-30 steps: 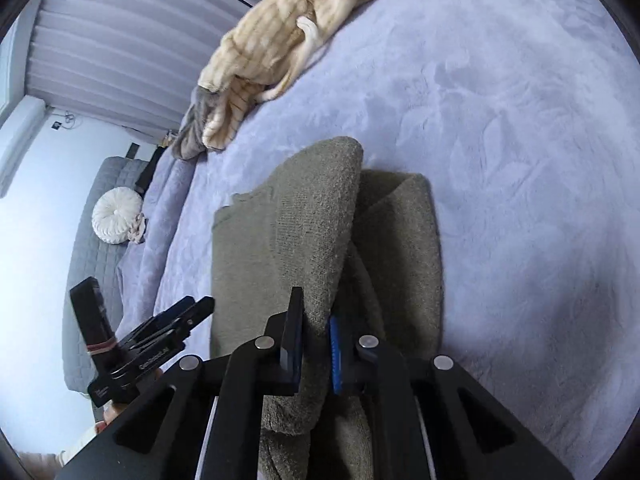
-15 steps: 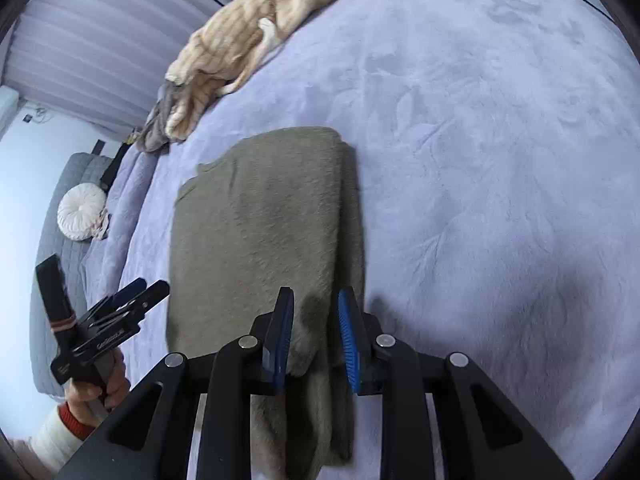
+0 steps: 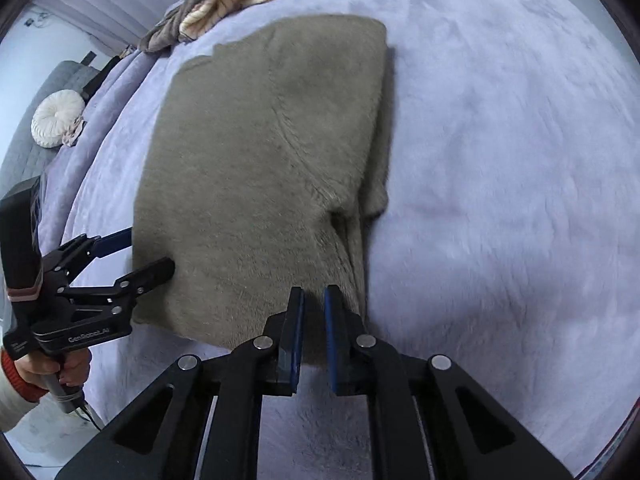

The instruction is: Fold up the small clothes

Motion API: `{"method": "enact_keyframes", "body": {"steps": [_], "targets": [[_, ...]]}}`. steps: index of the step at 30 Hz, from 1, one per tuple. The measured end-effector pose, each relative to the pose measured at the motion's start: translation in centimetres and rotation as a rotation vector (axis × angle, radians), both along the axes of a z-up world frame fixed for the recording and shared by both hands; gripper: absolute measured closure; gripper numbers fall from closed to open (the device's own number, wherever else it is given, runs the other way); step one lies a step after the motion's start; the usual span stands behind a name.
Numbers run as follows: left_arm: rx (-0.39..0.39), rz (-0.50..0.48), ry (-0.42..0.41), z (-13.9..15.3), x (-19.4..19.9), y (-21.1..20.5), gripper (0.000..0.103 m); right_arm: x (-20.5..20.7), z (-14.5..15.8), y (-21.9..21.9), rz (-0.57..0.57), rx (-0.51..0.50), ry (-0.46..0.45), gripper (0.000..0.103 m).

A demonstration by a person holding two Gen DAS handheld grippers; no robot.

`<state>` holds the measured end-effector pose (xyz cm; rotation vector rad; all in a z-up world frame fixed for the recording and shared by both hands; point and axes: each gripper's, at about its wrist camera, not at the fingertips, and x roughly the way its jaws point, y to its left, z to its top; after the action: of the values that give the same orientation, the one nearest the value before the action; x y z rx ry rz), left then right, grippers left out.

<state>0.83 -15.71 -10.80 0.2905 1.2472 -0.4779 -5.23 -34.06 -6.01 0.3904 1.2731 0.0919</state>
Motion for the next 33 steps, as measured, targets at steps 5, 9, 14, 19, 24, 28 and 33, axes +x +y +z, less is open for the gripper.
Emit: {"method": "enact_keyframes", "body": {"steps": [5, 9, 14, 19, 24, 28, 33], "targets": [[-0.038, 0.03, 0.048, -0.3, -0.3, 1.5, 0.015, -2.0, 0.2, 0.8, 0.028, -0.061, -0.038, 0.096], [-0.029, 0.031, 0.037, 0.1, -0.7, 1.8, 0.015, -2.8, 0.5, 1.2, 0.032, -0.072, -0.008, 0.096], [-0.035, 0.07, 0.048, 1.0, -1.1, 2.6, 0.015, -3.4, 0.8, 1.2, 0.017, -0.064, 0.027, 0.095], [-0.027, 0.104, 0.052, 1.5, -1.3, 3.7, 0.015, -4.2, 0.4, 1.2, -0.014, -0.075, 0.076, 0.094], [-0.02, 0.119, 0.048, 2.1, -1.6, 4.6, 0.015, -5.0, 1.4, 0.7, -0.069, -0.045, 0.067, 0.091], [-0.032, 0.147, 0.056, 2.7, -1.4, 5.3, 0.015, -4.8, 2.6, 0.8, -0.078, -0.046, 0.044, 0.091], [-0.016, 0.158, 0.05, 3.0, -1.6, 5.6, 0.015, -4.0, 3.4, 1.1, -0.081, -0.025, 0.014, 0.091]]}}
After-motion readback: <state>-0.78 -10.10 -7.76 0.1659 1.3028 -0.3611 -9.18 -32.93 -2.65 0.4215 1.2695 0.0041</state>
